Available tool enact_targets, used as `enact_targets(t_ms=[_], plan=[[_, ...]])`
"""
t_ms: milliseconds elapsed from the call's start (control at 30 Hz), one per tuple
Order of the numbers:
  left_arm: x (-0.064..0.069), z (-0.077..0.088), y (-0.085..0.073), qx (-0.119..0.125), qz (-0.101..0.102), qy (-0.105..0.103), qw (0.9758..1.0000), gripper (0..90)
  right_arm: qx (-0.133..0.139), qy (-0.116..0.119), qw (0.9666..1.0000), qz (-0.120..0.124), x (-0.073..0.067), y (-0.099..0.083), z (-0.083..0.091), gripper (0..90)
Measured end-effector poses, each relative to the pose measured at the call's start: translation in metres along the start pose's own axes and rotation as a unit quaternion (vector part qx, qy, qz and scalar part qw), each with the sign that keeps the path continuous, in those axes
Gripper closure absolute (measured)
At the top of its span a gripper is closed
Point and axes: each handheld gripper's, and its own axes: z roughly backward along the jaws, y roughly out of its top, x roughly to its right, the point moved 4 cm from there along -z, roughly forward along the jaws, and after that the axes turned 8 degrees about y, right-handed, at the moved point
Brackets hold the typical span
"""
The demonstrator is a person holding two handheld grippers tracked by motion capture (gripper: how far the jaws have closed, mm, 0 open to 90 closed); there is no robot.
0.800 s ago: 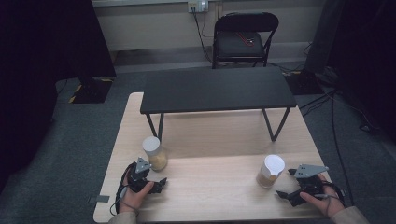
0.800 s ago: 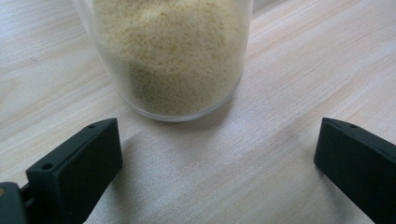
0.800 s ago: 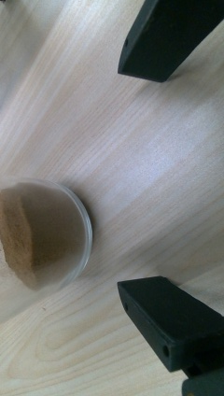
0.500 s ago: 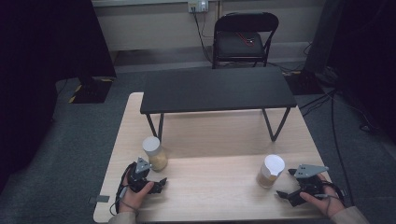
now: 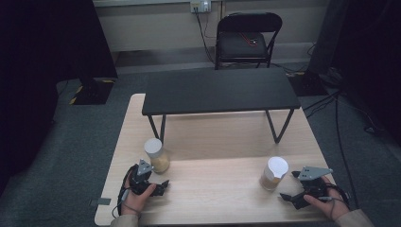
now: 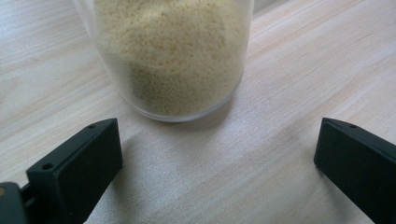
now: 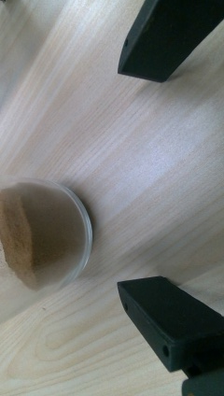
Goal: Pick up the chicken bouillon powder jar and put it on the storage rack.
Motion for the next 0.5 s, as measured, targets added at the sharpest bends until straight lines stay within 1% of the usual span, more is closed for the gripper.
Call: enact_targets(t_ms=[167, 233, 300, 433, 500], plan=[[0.0006, 0.0001, 0.0003, 0.0, 0.002, 0.002, 1.0, 0.0, 0.0, 0.0, 1.0, 0.0, 0.0, 0.0, 0.0, 0.0], [0.001, 0.0006, 0.0012, -0.002, 0.004, 0.004, 1.0, 1.4, 0.0, 0.0, 1.0, 0.0, 0.0, 0.0, 0.0, 0.0], [0.0007, 0.0007, 0.0013, -0.002, 0.004, 0.004, 1.0, 1.5, 0.0, 0.0, 1.0, 0.0, 0.0, 0.0, 0.0, 0.0], [-0.001, 0.0009, 0.0013, -0.001, 0.013, -0.001, 0.9999, 1.7, 0.0, 0.0, 1.0, 0.0, 0.0, 0.0, 0.0, 0.0], [-0.0011, 0.0012, 0.0017, 0.0, 0.013, 0.0, 0.9999, 2.1, 0.0, 0.0, 1.0, 0.0, 0.0, 0.0, 0.0, 0.0]])
